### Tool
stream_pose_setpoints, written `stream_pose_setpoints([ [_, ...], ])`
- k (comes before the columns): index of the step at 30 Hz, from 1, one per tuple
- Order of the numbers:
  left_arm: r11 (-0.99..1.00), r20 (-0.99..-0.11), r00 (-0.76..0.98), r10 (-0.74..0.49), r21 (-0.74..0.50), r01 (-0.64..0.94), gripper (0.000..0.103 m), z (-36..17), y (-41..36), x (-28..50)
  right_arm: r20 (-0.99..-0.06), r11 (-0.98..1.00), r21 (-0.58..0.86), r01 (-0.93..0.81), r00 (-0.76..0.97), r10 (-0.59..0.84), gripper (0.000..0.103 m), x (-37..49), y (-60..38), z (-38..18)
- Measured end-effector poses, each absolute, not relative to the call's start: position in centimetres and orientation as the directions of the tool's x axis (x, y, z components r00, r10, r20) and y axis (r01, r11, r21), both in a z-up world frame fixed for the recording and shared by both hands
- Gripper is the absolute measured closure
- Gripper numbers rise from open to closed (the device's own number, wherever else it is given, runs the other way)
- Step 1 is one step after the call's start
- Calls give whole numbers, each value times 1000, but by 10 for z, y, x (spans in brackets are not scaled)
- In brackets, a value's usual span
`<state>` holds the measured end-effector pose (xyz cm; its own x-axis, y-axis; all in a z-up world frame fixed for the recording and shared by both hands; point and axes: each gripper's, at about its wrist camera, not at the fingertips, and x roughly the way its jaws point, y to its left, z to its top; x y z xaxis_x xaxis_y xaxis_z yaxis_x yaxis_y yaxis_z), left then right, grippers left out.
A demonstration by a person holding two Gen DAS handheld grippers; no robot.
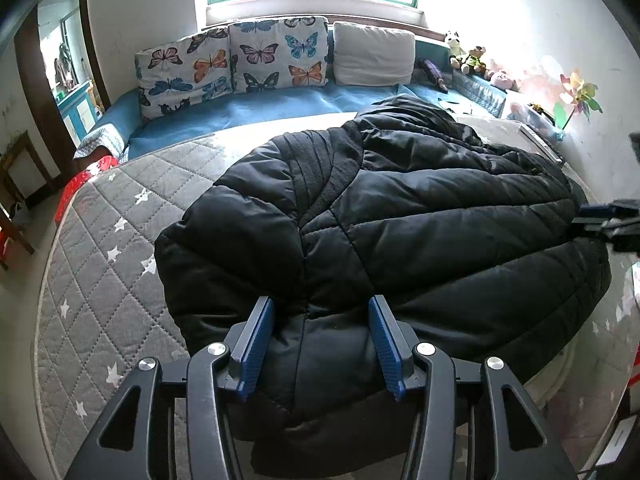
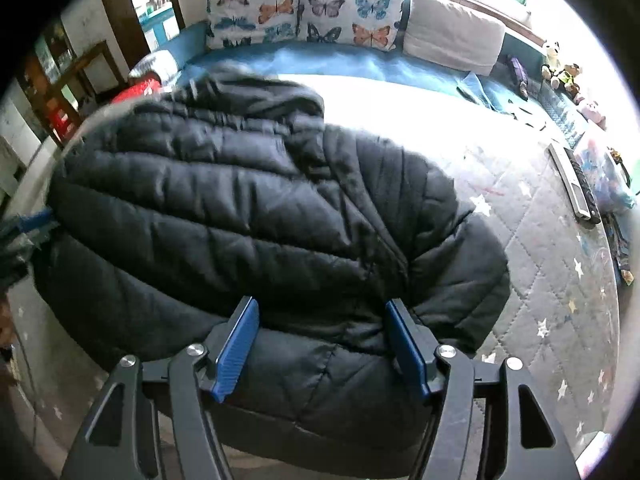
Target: Fold large clothes
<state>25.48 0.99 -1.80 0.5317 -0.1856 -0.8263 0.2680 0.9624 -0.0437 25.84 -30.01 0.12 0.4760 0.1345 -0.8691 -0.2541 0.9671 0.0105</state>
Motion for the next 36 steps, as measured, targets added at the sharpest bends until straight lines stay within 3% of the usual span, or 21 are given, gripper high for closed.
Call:
stream_pose_setpoints([
  [4,962,-827,529,-187,-47,267,50,-18,10,255,-859,974,10,-228,496,125,33,269,-301,6],
  [9,962,-828,527,-193,-54,266,50,-17,11,256,-895,977,34,-212,429,124,33,285,-303,-35],
  [13,961,-832,521,-191,-52,270,50,-19,11,258,-894,977,-38,-209,443,60,33,282,-292,-19],
  [19,961,-832,519,-198,-61,269,50,-20,13,259,-848,943,72,-324,478,229,33,274,-253,19],
  [26,960,-831,513,-213,-80,270,50,-22,16,260,-833,882,94,-462,449,324,33,279,-186,8],
  [36,954,-827,507,-244,-110,279,50,-27,24,263,-883,887,38,-461,400,246,32,306,-162,-30],
])
